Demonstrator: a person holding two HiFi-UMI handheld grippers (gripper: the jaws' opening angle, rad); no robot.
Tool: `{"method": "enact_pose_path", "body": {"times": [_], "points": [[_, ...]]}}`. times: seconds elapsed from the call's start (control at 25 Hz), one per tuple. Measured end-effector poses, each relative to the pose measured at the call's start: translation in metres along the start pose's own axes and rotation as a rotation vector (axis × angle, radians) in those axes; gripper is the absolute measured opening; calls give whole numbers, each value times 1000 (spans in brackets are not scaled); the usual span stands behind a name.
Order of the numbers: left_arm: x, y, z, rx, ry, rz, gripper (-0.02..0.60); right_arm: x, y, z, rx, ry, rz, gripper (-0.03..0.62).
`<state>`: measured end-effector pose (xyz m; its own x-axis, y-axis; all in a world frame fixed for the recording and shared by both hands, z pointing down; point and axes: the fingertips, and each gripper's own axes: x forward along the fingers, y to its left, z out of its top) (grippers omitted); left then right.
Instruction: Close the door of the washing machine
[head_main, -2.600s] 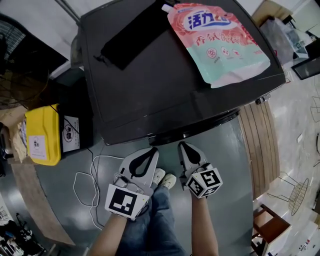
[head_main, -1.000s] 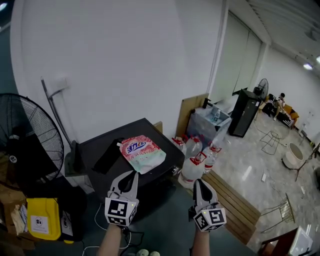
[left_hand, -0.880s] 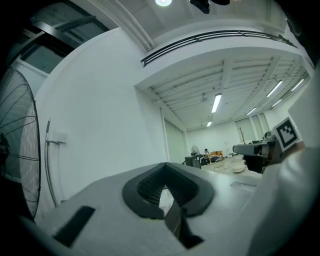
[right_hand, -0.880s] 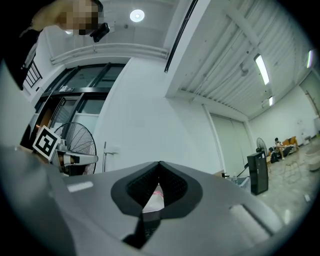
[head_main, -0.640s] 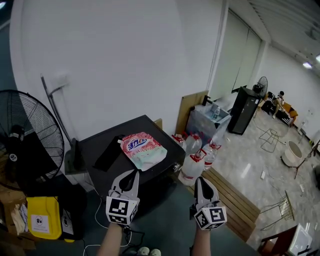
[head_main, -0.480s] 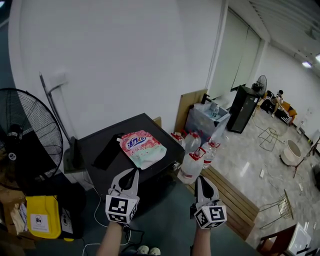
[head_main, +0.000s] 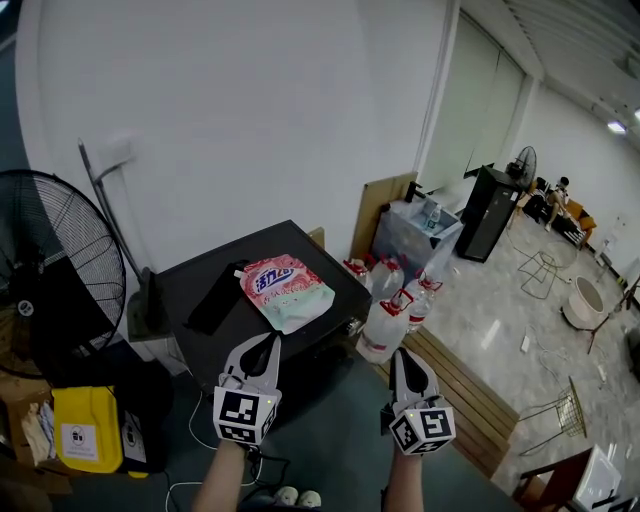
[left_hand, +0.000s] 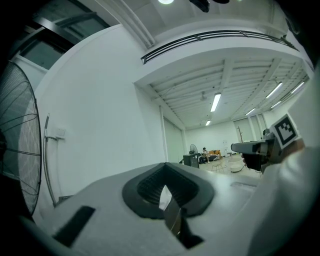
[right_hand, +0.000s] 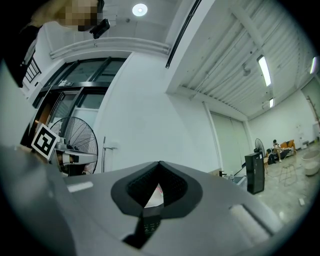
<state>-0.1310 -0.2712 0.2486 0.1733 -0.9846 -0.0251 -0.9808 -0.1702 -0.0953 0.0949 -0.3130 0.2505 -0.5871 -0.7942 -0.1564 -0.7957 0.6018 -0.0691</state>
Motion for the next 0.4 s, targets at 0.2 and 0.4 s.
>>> {"method": "enact_pose_path", "body": {"times": [0.2,0.4], "points": [[-3,2,-5,-1,7,8,8,1,4,-5,3,7,11,11],[-1,3,-7,-3,11,14,8,3,3,-9,8,13,17,11]]}}
